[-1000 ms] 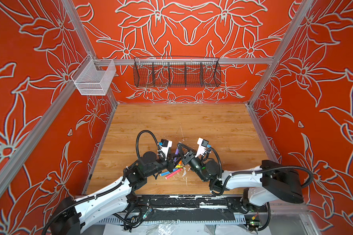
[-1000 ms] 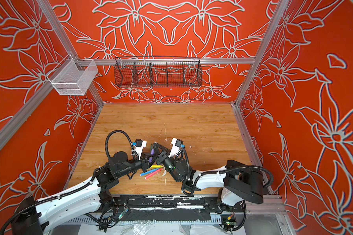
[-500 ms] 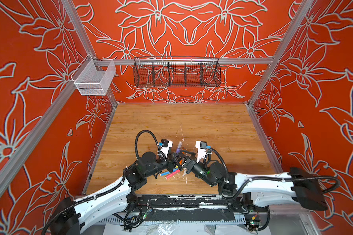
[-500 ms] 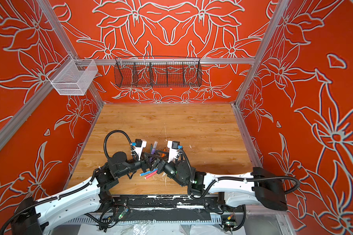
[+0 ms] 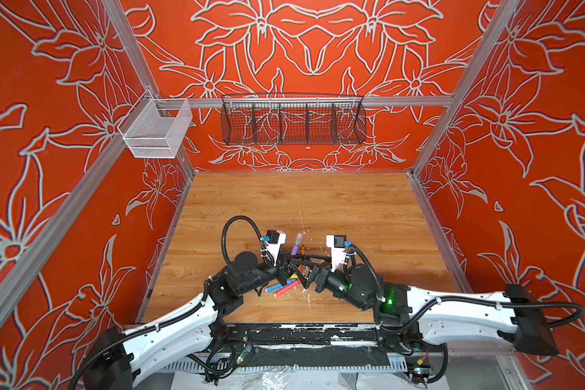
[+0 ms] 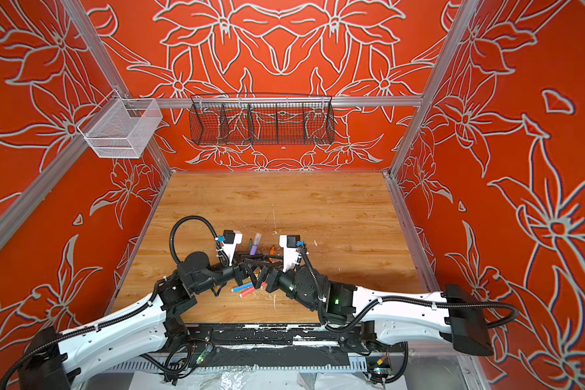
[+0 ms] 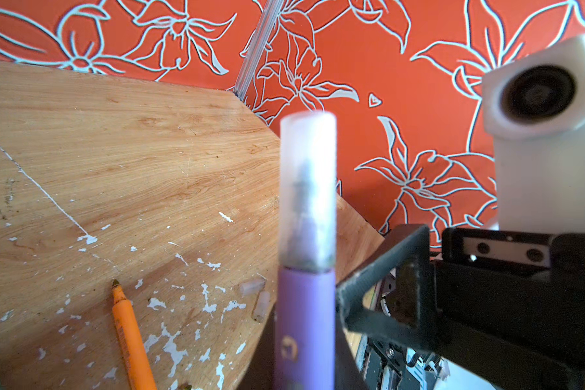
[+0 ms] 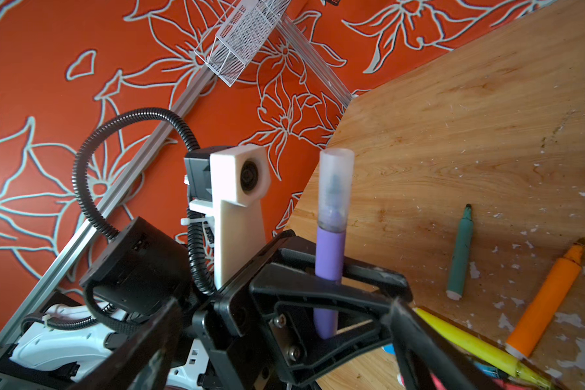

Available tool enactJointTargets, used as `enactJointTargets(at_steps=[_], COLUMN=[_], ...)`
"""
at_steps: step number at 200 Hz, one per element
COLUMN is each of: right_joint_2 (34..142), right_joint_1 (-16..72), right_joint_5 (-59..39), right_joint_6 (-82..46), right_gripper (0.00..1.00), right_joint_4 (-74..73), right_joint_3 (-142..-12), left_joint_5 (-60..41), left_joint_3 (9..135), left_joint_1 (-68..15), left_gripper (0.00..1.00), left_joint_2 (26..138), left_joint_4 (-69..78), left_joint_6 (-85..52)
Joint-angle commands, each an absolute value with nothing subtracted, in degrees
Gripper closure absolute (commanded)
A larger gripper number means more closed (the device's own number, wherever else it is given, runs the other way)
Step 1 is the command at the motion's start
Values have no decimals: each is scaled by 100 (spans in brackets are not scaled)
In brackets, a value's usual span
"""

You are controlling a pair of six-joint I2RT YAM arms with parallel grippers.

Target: Insert the pens into the pen caps

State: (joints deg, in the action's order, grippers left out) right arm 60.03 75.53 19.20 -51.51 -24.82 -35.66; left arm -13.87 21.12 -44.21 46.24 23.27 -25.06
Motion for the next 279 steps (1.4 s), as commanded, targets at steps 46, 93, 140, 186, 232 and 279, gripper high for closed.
enactJointTargets(at_steps=[46,93,140,186,232,279], right_joint_2=[6267,5556,5611,6169,6547,6826], right_joint_1=[7595,7572,6986,6624,6536,6461], right_joint_5=[2241,3038,2171,1362,1117,1195], right_joint_6=[-5118,-3960,-3741,-3902,-4025,-4044], right_gripper=[3,3,35,39,47,58], right_joint_4=[-1526,-1612,-1307,-1187,-1196,-1050], right_joint_3=[-4326,-4151,-4491,-4988,-5276,-5507], left_joint_5=[-1508,-1420,-1385,-1410,-1424,-1450], left_joint_3=[2312,2305,2300,2302,2312,2313], left_joint_1=[-4428,-4431,-4436,-4434,-4434,-4434], left_gripper=[100,100,100,100,100,100], left_joint_2=[4522,4324,4254,4197,4175,4218], left_joint_4=[2550,2411,2364,2355,2338,2364], left_joint_6=[-2427,-2350,-2303,-2311,-2286,-2282])
